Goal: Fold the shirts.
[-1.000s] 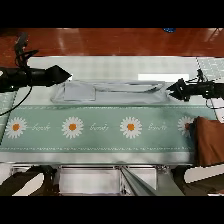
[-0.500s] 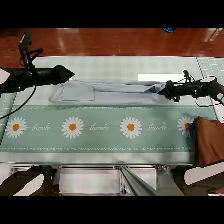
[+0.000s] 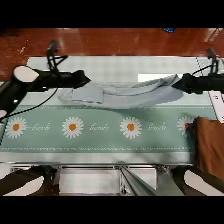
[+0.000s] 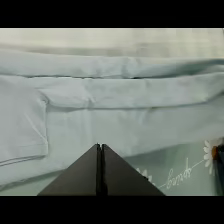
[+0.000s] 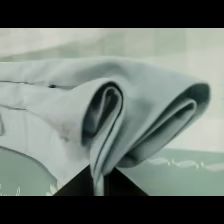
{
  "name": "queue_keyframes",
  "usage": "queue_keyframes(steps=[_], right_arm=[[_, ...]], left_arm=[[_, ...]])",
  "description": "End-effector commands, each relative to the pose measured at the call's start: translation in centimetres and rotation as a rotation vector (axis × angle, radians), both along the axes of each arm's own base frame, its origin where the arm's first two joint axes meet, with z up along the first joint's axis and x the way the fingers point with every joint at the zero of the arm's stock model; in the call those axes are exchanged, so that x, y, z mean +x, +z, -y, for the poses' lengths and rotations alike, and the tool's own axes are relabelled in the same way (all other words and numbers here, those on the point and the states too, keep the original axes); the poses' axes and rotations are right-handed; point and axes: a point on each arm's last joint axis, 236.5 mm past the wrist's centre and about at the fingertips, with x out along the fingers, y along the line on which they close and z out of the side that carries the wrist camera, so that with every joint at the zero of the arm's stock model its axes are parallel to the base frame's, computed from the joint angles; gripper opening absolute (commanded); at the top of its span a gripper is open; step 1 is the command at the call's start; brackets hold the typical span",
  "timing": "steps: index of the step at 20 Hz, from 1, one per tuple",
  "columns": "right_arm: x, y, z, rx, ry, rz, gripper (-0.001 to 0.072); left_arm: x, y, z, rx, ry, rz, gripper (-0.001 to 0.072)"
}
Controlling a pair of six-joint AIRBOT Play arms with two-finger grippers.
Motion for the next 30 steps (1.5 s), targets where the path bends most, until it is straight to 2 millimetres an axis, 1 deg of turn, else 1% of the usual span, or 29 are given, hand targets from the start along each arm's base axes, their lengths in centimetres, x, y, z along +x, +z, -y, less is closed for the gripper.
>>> queue_keyframes(steps=[1, 3, 5, 6, 8, 9, 10, 12, 14, 15, 16, 17, 18, 20, 21, 22, 23, 24, 25, 26, 28, 29, 30], right_arm=[[-5.7, 5.5, -0.4, -0.094, -0.003, 0.108, 0.0022], [-8.3, 8.3, -1.8, -0.083, 0.011, 0.161, 0.0022], [-9.8, 10.4, -2.4, -0.084, -0.001, 0.217, 0.0022], [-10.4, 11.0, -2.6, -0.08, -0.005, 0.228, 0.0022], [-11.3, 11.6, -3.3, -0.065, 0.008, 0.238, 0.0022], [-11.5, 11.8, -3.6, -0.054, 0.016, 0.236, 0.0022], [-11.5, 11.8, -3.8, -0.045, 0.021, 0.236, 0.0022], [-11.3, 12.2, -4.0, -0.032, 0.02, 0.25, 0.0022], [-11.3, 12.5, -4.3, -0.018, 0.023, 0.259, 0.0022], [-11.2, 12.5, -4.3, -0.015, 0.024, 0.261, 0.0022], [-11.3, 12.5, -4.3, -0.015, 0.025, 0.26, 0.0022], [-11.3, 12.5, -4.3, -0.014, 0.025, 0.259, 0.0022], [-11.3, 12.5, -4.4, -0.013, 0.026, 0.257, 0.0022], [-11.3, 12.6, -4.5, -0.005, 0.028, 0.258, 0.0022], [-11.2, 12.7, -4.7, 0.006, 0.029, 0.26, 0.0023], [-11.0, 12.9, -5.0, 0.027, 0.032, 0.265, 0.0022], [-10.6, 13.2, -5.4, 0.053, 0.04, 0.272, 0.0022], [-10.1, 13.4, -6.1, 0.084, 0.054, 0.28, 0.0022], [-9.6, 13.4, -7.0, 0.112, 0.079, 0.281, 0.0023], [-9.1, 13.0, -8.2, 0.138, 0.109, 0.269, 0.0022], [-7.8, 11.9, -11.2, 0.175, 0.177, 0.238, 0.0022], [-6.9, 11.4, -12.7, 0.184, 0.205, 0.229, 0.0022], [-5.7, 10.9, -14.4, 0.192, 0.233, 0.223, 0.0022]], left_arm=[[-0.7, -4.4, 5.6, -0.01, -0.074, -0.134, 0.0015], [-2.0, -6.5, 10.0, -0.006, -0.162, -0.215, 0.0015], [-4.1, -8.1, 14.9, 0.008, -0.28, -0.259, 0.0015], [-5.1, -8.6, 17.4, 0.001, -0.318, -0.284, 0.0015], [-6.8, -8.6, 22.2, -0.054, -0.379, -0.309, 0.0015], [-7.6, -8.9, 24.0, -0.056, -0.414, -0.31, 0.0015], [-9.2, -9.6, 25.7, -0.047, -0.469, -0.325, 0.0015], [-12.6, -11.6, 27.9, -0.022, -0.55, -0.402, 0.0015], [-15.3, -13.2, 29.2, 0.002, -0.605, -0.445, 0.0015], [-16.0, -13.3, 29.4, 0.008, -0.623, -0.445, 0.0016], [-16.1, -13.1, 29.4, 0.008, -0.635, -0.434, 0.0016], [-15.3, -12.7, 29.0, 0.002, -0.624, -0.429, 0.0016], [-13.9, -11.9, 28.3, -0.01, -0.601, -0.419, 0.0016], [-9.8, -9.3, 25.7, -0.044, -0.534, -0.382, 0.0016], [-7.6, -7.6, 24.0, -0.062, -0.504, -0.354, 0.0016], [-5.3, -5.6, 21.7, -0.075, -0.47, -0.317, 0.0016], [-3.1, -3.5, 19.0, -0.074, -0.43, -0.277, 0.0016], [-1.2, -1.7, 16.1, -0.052, -0.393, -0.23, 0.0016], [0.5, 0.2, 12.6, -0.011, -0.349, -0.178, 0.0016], [1.6, 1.9, 9.2, 0.034, -0.305, -0.135, 0.0016], [2.8, 5.0, 1.4, 0.168, -0.203, -0.05, 0.0016], [2.9, 6.3, -2.7, 0.223, -0.12, -0.024, 0.0016], [2.5, 7.7, -6.7, 0.262, -0.034, 0.004, 0.0016]])
